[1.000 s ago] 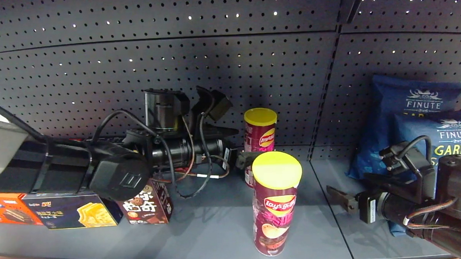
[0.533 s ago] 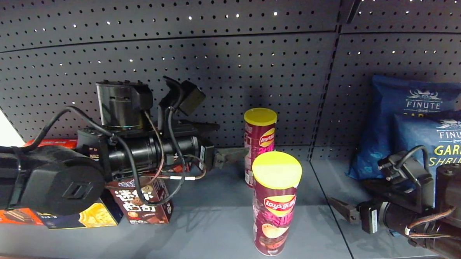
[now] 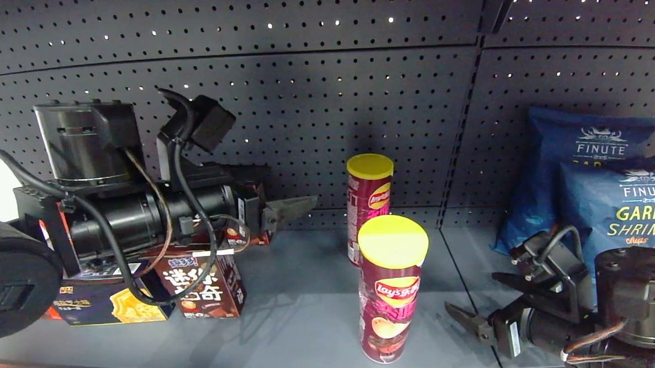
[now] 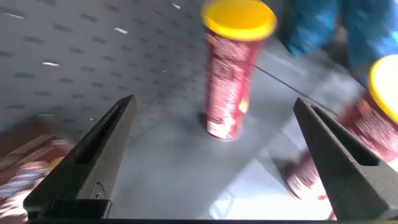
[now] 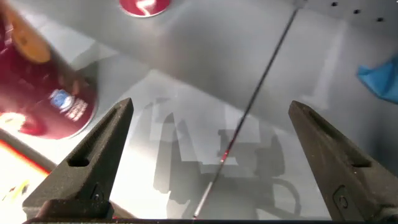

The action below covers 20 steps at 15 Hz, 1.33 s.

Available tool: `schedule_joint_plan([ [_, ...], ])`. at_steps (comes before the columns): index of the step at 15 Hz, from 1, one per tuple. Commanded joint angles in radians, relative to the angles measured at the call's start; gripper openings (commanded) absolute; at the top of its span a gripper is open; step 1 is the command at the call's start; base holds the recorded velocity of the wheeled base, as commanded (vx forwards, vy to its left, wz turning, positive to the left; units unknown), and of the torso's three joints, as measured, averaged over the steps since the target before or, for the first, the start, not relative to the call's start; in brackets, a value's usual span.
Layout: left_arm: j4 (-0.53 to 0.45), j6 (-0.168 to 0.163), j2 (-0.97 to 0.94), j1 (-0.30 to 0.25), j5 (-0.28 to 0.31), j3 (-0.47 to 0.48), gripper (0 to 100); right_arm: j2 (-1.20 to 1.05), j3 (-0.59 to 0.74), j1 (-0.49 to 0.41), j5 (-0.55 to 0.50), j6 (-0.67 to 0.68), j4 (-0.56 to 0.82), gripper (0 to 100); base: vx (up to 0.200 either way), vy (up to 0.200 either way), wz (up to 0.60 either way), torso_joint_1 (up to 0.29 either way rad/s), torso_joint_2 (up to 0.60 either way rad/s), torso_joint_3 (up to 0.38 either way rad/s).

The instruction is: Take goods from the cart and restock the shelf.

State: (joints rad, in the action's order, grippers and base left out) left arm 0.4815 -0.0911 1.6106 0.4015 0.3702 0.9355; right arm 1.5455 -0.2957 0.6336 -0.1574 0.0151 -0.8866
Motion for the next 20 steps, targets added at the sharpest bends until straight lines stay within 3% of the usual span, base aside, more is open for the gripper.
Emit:
schedule_joint_plan([
  [1, -0.001, 0.004, -0.031, -0.006, -0.039, 0.002, 100, 0.018, -0.002, 0.038, -0.001, 0.0, -0.002, 100, 0.0, 0.0, 0.0, 0.0, 0.0, 0.0],
  [7, -0.004, 0.007, -0.064, -0.009, -0.074, -0.023, 100, 0.051, -0.036, 0.049, 0.003, -0.017, -0.005, 100, 0.0, 0.0, 0.0, 0.0, 0.0, 0.0],
  [20, 0.006, 0.004, -0.064, -0.01, -0.074, -0.061, 100, 0.128, -0.106, 0.121, -0.002, -0.021, -0.006, 100, 0.0, 0.0, 0.0, 0.0, 0.0, 0.0],
])
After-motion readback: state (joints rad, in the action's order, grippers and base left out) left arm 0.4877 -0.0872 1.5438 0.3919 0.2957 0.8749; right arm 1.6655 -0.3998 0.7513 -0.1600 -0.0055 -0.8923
